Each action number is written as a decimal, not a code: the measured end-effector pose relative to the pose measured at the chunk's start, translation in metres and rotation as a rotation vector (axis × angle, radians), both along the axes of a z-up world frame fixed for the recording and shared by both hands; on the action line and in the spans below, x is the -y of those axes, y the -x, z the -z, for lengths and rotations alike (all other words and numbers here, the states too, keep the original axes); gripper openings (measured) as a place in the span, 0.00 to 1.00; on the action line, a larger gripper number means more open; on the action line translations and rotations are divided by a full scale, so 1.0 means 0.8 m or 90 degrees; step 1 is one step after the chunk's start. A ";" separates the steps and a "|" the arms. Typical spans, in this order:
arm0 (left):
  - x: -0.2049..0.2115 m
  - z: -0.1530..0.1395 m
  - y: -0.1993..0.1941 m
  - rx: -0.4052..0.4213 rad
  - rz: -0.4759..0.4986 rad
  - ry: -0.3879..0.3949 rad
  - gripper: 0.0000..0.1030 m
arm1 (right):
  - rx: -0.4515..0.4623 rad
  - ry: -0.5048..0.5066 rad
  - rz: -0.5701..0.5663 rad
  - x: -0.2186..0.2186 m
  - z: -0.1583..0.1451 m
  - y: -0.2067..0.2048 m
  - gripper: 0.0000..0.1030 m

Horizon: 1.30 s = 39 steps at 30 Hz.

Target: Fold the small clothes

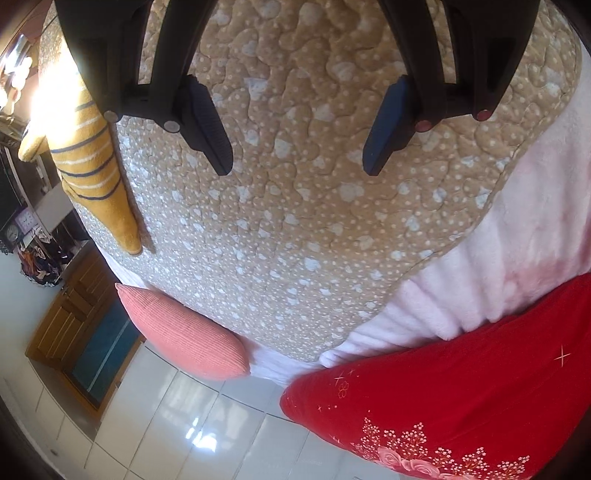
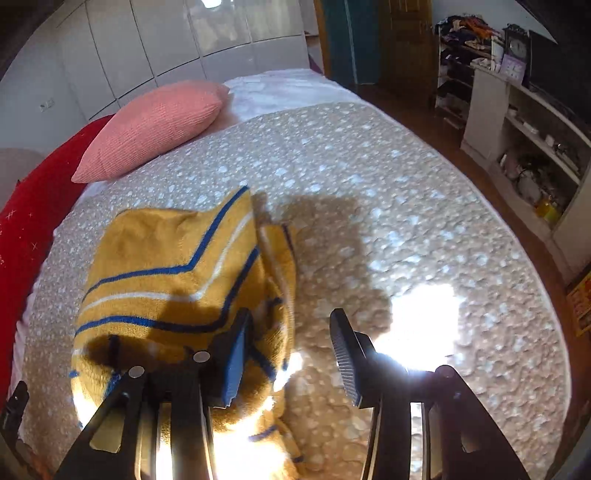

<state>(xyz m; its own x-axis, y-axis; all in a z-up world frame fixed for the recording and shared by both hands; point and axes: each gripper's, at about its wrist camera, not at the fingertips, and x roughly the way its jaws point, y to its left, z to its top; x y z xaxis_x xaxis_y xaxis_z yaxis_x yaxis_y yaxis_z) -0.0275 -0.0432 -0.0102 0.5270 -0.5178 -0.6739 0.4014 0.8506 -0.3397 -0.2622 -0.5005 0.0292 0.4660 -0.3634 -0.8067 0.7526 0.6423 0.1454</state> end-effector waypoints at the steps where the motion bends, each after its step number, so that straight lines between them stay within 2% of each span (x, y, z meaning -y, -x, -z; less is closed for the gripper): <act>1: 0.001 0.000 -0.001 -0.003 0.002 0.005 0.70 | 0.008 0.015 0.002 0.000 -0.013 0.007 0.45; 5: 0.006 0.003 -0.002 -0.011 0.006 0.005 0.70 | 0.076 0.053 -0.046 -0.026 -0.070 0.005 0.45; 8: 0.010 0.006 0.001 -0.014 0.012 -0.009 0.70 | 0.085 0.058 -0.126 -0.059 -0.079 -0.032 0.45; 9: 0.011 0.007 0.001 -0.014 0.012 -0.012 0.70 | 0.080 0.052 -0.157 -0.071 -0.074 -0.045 0.45; 11: 0.010 0.009 0.000 -0.015 0.010 -0.016 0.70 | 0.039 0.055 -0.184 -0.088 -0.052 -0.063 0.29; 13: 0.009 0.010 -0.001 -0.021 0.010 -0.015 0.70 | -0.044 0.075 -0.164 -0.095 -0.021 -0.062 0.22; 15: 0.009 0.010 -0.002 -0.026 0.015 -0.010 0.70 | -0.096 0.049 -0.126 -0.086 0.017 -0.035 0.22; 18: 0.013 0.009 -0.001 -0.028 0.022 -0.005 0.70 | -0.069 -0.018 -0.091 -0.075 0.050 0.027 0.21; 19: 0.015 0.009 0.000 -0.028 0.025 -0.006 0.70 | -0.062 -0.024 -0.079 -0.073 0.054 0.043 0.26; 20: 0.018 0.009 0.002 -0.027 0.029 -0.008 0.70 | -0.062 -0.026 -0.065 -0.070 0.057 0.055 0.39; 24: 0.034 0.011 0.016 -0.027 0.065 -0.009 0.70 | 0.027 -0.094 -0.049 -0.054 0.057 0.089 0.40; 27: 0.049 0.009 0.030 -0.051 0.119 0.017 0.73 | 0.104 -0.094 -0.041 -0.044 0.030 0.110 0.47; 28: 0.059 0.006 0.035 -0.063 0.141 0.034 0.77 | 0.130 -0.092 -0.039 -0.040 0.022 0.116 0.57; 29: 0.074 0.002 0.039 -0.077 0.171 0.051 0.79 | 0.158 -0.089 -0.039 -0.033 0.014 0.121 0.73; 31: 0.109 -0.005 0.046 -0.097 0.224 0.067 0.80 | 0.197 -0.085 -0.044 -0.017 0.006 0.122 0.86; 33: 0.160 -0.013 0.052 -0.120 0.293 0.082 0.84 | 0.215 -0.099 -0.058 0.007 0.009 0.106 0.88; 35: 0.218 -0.010 0.053 -0.147 0.352 0.080 0.87 | 0.214 -0.146 -0.077 0.033 0.026 0.080 0.88; 39: 0.312 0.021 0.055 -0.224 0.415 0.045 0.87 | 0.232 -0.262 -0.080 0.062 0.072 0.028 0.84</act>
<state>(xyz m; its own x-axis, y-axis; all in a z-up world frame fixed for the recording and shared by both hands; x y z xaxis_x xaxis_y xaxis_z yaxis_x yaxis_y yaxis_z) -0.0719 -0.2926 -0.0271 -0.1425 -0.6998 -0.7000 0.6752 0.4484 -0.5857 -0.2847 -0.5504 -0.0282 0.7607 0.0239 -0.6487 0.5280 0.5586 0.6397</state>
